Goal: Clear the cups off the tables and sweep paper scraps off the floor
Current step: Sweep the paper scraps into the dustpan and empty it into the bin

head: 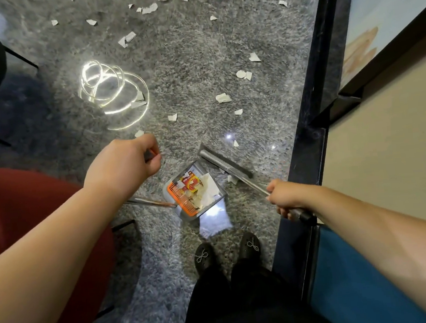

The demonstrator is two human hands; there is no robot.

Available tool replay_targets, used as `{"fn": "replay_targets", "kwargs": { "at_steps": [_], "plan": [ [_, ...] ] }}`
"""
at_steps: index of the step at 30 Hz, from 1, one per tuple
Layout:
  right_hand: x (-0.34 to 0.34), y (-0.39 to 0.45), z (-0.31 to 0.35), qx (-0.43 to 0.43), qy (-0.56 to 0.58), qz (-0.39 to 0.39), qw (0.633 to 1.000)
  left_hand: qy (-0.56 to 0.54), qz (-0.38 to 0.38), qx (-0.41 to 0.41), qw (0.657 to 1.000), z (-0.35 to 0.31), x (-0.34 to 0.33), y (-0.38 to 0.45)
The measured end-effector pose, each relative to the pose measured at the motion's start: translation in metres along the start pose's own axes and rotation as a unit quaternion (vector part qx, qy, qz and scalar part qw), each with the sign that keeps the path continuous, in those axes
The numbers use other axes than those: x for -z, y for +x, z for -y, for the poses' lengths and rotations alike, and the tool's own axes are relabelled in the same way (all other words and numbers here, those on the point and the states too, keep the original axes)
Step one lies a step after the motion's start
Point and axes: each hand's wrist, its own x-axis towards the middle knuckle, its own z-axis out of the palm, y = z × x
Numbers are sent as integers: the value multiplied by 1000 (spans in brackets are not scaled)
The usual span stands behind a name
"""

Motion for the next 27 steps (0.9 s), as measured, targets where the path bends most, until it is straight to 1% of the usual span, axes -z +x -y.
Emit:
{"fn": "replay_targets", "kwargs": {
  "at_steps": [3,7,10,12,15,19,23,27],
  "plan": [
    [-26,-6,-5,3,13,2,1000,-4,5,2,1000,-2,-2,-3],
    [-58,-8,-5,18,35,13,999,2,-3,-26,1000,-10,-8,-4],
    [-77,-8,-2,17,78,29,996,11,3,-22,1000,-11,-10,-4],
    [-88,-10,1,26,79,38,996,17,2,-21,1000,-10,-11,-5],
    [-96,-19,3,39,78,41,995,14,-2,-29,999,-9,-10,-6],
    [-98,-35,-2,39,87,43,995,2,7,-21,1000,-5,-8,-7],
    [-103,-49,-5,48,83,28,995,-25,2,-19,1000,1,-5,-14],
    [-103,-60,-2,52,111,8,992,-37,-16,-23,999,15,0,-25]
  ]
}}
